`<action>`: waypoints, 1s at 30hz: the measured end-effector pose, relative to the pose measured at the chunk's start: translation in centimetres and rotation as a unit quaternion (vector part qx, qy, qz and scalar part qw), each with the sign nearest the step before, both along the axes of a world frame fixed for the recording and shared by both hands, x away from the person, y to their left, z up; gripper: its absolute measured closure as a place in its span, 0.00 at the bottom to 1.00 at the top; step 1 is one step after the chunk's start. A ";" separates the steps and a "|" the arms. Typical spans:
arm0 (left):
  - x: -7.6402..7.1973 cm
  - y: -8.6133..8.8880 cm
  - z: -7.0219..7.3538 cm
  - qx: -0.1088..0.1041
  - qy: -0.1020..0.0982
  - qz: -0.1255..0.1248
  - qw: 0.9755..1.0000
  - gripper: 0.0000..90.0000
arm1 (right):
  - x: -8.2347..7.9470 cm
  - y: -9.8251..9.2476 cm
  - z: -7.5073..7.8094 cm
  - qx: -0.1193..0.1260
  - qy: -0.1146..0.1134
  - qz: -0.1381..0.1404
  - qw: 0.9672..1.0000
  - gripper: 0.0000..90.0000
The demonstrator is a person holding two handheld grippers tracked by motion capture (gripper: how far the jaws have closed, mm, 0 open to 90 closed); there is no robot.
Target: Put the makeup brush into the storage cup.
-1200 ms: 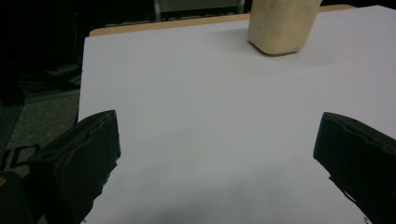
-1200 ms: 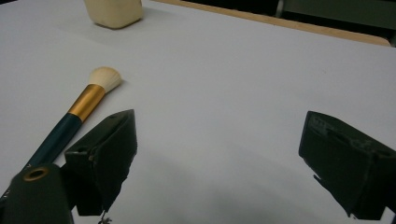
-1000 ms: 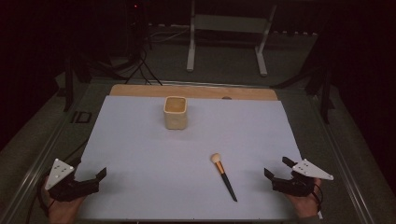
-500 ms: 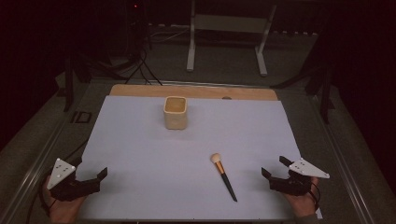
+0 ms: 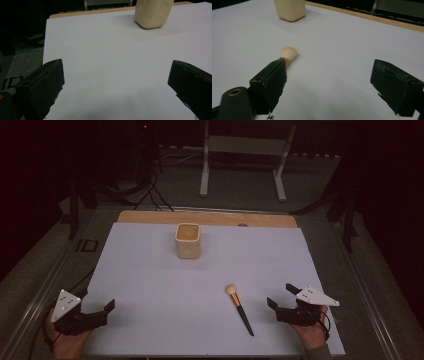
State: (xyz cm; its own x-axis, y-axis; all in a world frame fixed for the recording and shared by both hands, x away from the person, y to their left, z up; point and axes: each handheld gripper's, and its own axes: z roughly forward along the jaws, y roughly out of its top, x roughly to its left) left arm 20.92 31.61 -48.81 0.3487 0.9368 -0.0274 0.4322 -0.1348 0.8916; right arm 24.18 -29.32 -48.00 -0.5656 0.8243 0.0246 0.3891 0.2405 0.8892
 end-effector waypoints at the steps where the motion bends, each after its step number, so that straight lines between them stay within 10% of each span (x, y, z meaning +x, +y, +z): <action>1: 0.0 0.0 0.0 0.000 0.000 0.000 1.000 0.02 | 0.1 0.2 0.1 0.002 0.002 0.001 1.000 0.15; 30: 0.0 0.1 0.0 -0.001 0.002 0.002 1.000 0.02 | 3.6 8.2 2.4 -0.007 -0.006 0.071 0.997 0.15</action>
State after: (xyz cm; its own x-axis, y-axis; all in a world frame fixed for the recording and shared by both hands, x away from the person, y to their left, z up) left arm 20.93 31.70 -48.81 0.3450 0.9381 -0.0305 0.4357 -0.1313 0.8905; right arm 27.78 -21.10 -45.58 -0.6762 0.7367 0.0062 0.3394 0.3040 0.8902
